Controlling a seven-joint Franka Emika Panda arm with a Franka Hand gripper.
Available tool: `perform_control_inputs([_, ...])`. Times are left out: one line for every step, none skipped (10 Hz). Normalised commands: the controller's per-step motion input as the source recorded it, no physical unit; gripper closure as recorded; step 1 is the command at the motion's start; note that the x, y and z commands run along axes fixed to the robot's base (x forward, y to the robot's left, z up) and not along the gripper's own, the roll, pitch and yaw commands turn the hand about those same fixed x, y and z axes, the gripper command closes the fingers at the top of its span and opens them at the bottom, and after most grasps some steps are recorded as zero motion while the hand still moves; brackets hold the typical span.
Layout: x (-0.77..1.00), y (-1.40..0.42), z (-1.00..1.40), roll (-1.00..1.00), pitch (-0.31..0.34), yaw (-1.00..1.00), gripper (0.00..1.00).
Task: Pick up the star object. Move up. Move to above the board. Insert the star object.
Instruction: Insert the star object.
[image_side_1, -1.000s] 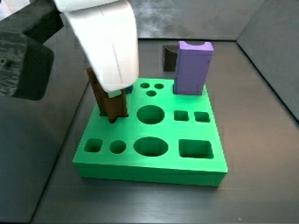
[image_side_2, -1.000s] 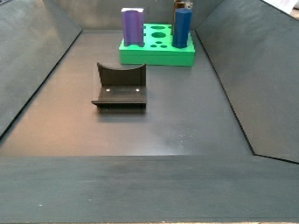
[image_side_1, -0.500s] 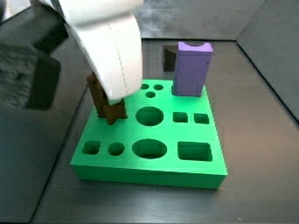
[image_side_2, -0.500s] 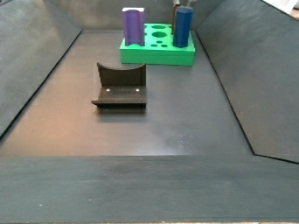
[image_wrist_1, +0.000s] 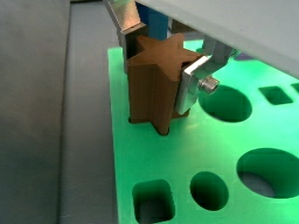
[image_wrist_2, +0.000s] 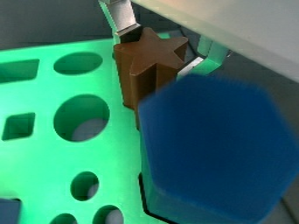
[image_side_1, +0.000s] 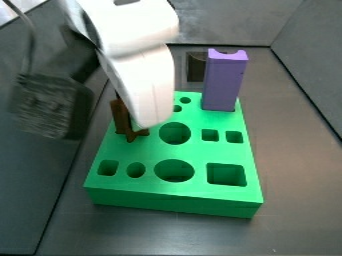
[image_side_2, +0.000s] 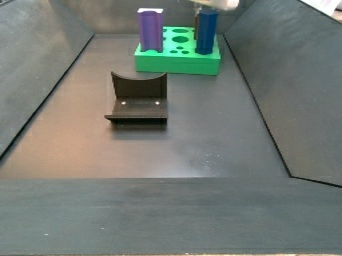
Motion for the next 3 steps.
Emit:
perform_control_inputs([-0.07,0.01,0.0,-0.02,-0.08,0.0,1.0])
perform_control_inputs([0.0,0.0,0.0,0.0,0.031,0.0,1.0])
perform_control_inputs([0.0,0.0,0.0,0.0,0.0,0.0,1.0])
